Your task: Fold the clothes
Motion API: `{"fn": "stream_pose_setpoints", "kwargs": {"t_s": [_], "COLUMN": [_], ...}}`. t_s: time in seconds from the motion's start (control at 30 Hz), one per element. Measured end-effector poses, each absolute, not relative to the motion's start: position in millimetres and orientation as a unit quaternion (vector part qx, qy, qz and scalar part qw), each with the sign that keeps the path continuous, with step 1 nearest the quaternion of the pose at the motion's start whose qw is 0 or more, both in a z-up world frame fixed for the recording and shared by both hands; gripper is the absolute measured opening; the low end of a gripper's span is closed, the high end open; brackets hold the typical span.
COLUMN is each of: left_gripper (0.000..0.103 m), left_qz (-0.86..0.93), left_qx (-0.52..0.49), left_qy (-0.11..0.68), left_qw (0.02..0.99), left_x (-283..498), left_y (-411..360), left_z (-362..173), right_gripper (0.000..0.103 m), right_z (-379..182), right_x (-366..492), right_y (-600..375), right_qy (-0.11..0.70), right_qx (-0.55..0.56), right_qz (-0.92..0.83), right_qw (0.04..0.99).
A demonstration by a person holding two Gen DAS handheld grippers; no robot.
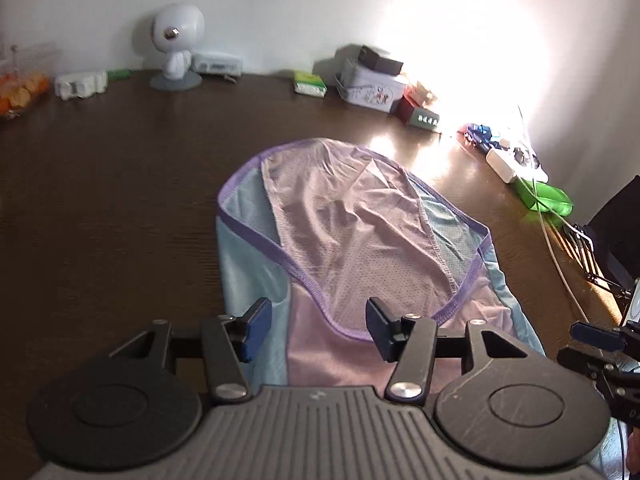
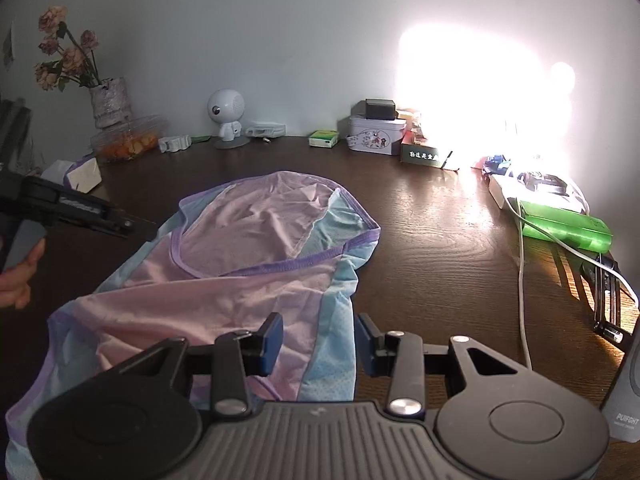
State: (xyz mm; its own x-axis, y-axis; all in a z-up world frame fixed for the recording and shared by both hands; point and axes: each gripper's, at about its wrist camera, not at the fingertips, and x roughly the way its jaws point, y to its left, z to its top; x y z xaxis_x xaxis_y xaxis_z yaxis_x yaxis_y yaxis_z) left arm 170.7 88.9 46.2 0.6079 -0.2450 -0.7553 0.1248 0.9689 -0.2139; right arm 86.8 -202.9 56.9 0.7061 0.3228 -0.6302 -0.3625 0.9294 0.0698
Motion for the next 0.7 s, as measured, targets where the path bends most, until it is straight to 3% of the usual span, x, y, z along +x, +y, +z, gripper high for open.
{"fn": "stream_pose_setpoints", "kwargs": {"t_s": [0.03, 0.07, 0.1, 0.13, 0.37, 0.43, 0.57, 0.7], "left_gripper": [0.047, 0.025, 0.01, 0.005, 0.004, 0.009, 0.043, 0.059], "left_qz": [-0.101, -0.093, -0.086, -0.08, -0.018, -0.005, -0.009, -0.051], "left_qx": [-0.067, -0.065, -0.066, -0.081, -0.152, -0.175, -0.191, -0.161], "left_qy": [0.434, 0.433, 0.431, 0.427, 0.389, 0.38, 0.392, 0.397], "left_qw": [0.892, 0.894, 0.896, 0.897, 0.909, 0.908, 0.9, 0.902], "left_x": [180, 185, 189, 190, 187, 186, 177, 119], "left_y": [87, 87, 89, 96, 135, 145, 160, 165], "left_z": [42, 38, 36, 34, 35, 33, 33, 38], "right_gripper": [0.038, 0.038, 0.038, 0.038, 0.038, 0.037, 0.034, 0.038], "right_z": [56, 56, 55, 54, 46, 40, 29, 25], "right_x": [90, 94, 97, 101, 152, 165, 166, 136], "right_y": [-202, -201, -201, -200, -186, -178, -172, -180], "right_qy": [0.337, 0.338, 0.34, 0.341, 0.353, 0.359, 0.37, 0.373], "right_qx": [-0.032, -0.034, -0.037, -0.039, -0.038, -0.047, -0.044, -0.05], "right_qz": [0.186, 0.187, 0.187, 0.188, 0.189, 0.184, 0.197, 0.203], "right_qw": [0.922, 0.922, 0.921, 0.92, 0.916, 0.914, 0.907, 0.904]}}
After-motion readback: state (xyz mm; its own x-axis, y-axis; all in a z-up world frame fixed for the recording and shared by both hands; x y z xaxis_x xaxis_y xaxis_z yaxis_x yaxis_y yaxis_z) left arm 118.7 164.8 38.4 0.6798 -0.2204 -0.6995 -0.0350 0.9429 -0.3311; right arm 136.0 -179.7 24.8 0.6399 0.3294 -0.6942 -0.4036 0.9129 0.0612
